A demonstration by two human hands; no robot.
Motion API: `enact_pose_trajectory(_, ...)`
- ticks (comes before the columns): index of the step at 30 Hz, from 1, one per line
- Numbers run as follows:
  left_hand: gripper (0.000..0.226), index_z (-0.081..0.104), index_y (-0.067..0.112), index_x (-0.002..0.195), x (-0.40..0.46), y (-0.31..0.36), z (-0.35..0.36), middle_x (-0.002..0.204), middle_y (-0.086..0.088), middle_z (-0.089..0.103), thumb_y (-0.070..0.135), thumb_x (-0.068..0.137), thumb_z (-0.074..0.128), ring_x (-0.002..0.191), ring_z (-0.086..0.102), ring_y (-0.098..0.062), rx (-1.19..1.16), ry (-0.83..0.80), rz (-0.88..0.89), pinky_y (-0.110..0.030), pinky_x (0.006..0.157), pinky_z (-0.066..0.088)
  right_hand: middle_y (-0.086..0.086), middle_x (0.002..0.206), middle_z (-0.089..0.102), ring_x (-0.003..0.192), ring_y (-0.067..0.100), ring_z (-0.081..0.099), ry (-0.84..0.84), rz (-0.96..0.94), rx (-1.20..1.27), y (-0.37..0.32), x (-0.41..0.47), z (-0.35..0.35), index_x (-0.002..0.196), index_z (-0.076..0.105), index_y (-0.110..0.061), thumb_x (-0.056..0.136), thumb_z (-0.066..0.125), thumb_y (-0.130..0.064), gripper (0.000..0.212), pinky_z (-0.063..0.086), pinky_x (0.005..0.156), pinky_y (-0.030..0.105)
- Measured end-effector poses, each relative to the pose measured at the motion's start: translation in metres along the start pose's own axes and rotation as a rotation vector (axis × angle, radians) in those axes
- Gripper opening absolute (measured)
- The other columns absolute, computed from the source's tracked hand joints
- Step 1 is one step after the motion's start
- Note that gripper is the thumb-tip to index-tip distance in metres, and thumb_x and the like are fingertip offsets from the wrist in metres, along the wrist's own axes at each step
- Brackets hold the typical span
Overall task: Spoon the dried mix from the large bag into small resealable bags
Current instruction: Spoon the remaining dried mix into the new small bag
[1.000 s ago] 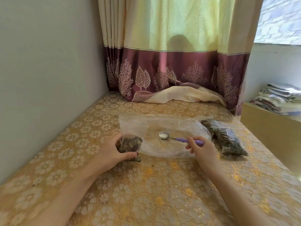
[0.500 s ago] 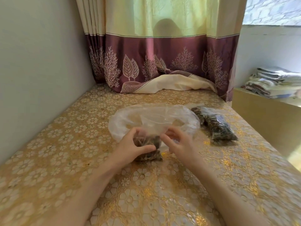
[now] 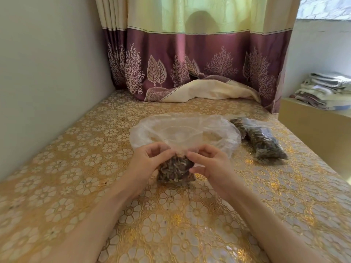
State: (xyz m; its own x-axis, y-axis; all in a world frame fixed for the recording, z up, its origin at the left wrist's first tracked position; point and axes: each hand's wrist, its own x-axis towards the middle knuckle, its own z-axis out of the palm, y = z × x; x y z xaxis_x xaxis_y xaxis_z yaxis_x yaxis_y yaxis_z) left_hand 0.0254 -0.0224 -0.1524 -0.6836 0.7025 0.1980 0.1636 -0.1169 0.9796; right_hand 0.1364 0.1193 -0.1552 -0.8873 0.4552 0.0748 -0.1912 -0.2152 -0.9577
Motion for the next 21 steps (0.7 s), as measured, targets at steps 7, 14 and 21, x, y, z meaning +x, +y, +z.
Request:
enact_pose_trajectory(7,0.016,0.077,0.021,0.076,-0.002,0.004,-0.001,0.086,-0.005,0.074,0.026,0.074,0.061,0.082,0.067,-0.013,-0.088,0.058,0.029,-0.018,0.069,0.053,0.009,0.074,0.073,0.066,0.014,0.070,0.058,-0.048,0.162,-0.010,-0.002,-0.002,0.075,0.068,-0.003,0.062,0.070,-0.006,0.013,0.055,0.056,0.016)
enact_pose_trajectory(14,0.027,0.071,0.014,0.097,-0.006,0.014,0.004,0.103,-0.005,0.071,0.029,0.078,0.059,0.100,0.065,-0.025,-0.060,0.006,0.064,-0.039,0.096,0.045,0.009,0.090,0.075,0.087,0.020,0.072,-0.048,-0.104,0.072,-0.014,-0.005,0.003,0.103,0.062,-0.001,0.068,0.071,-0.013,0.038,0.056,0.066,0.019)
enact_pose_trajectory(21,0.020,0.075,0.018,0.088,-0.002,0.024,0.004,0.096,-0.009,0.073,0.023,0.081,0.058,0.096,0.068,-0.024,-0.246,0.037,0.163,-0.035,0.087,0.053,0.018,0.090,0.073,0.087,0.026,0.072,-0.024,-0.149,0.201,-0.030,-0.005,0.004,0.094,0.070,0.000,0.078,0.063,-0.022,0.028,0.057,0.062,0.022)
